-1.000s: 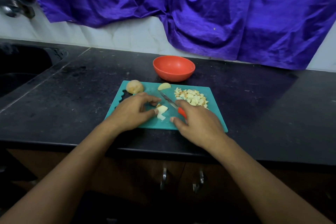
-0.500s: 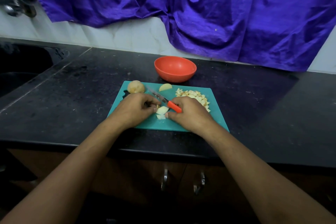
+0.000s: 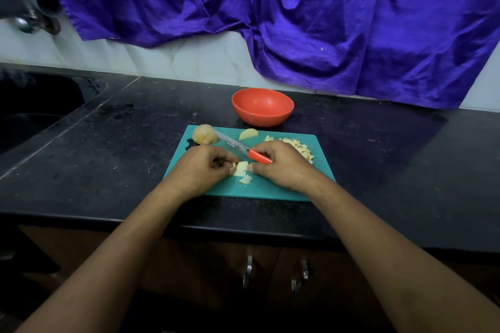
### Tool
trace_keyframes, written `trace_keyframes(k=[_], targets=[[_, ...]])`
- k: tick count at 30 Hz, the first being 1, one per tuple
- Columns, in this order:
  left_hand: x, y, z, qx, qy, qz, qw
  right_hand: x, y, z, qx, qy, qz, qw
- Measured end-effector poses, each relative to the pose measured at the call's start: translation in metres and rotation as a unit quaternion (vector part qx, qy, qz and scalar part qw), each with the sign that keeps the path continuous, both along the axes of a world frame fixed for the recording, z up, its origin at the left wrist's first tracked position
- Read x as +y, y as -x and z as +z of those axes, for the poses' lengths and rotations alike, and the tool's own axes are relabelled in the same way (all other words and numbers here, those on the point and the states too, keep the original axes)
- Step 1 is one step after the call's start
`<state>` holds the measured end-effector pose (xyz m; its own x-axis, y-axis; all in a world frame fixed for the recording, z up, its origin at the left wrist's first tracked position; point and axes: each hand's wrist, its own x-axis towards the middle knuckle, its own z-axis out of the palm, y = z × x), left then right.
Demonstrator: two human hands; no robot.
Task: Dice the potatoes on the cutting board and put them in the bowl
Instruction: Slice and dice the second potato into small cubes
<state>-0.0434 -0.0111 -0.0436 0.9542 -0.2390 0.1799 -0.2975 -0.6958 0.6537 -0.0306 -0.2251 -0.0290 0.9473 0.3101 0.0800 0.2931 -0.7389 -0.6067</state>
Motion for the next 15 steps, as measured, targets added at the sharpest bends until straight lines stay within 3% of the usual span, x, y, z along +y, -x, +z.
trace_keyframes(k=[6, 15], targets=[[-0.001, -0.007, 0.0, -0.013, -0.044, -0.001, 0.999, -0.013, 0.02, -0.001, 0.038, -0.023, 0.01, 0.999], [-0.002, -0.002, -0.005, -0.042, -0.052, 0.012, 0.998, 0.006, 0.02, -0.002, -0.037, 0.023, -0.056, 0.997]])
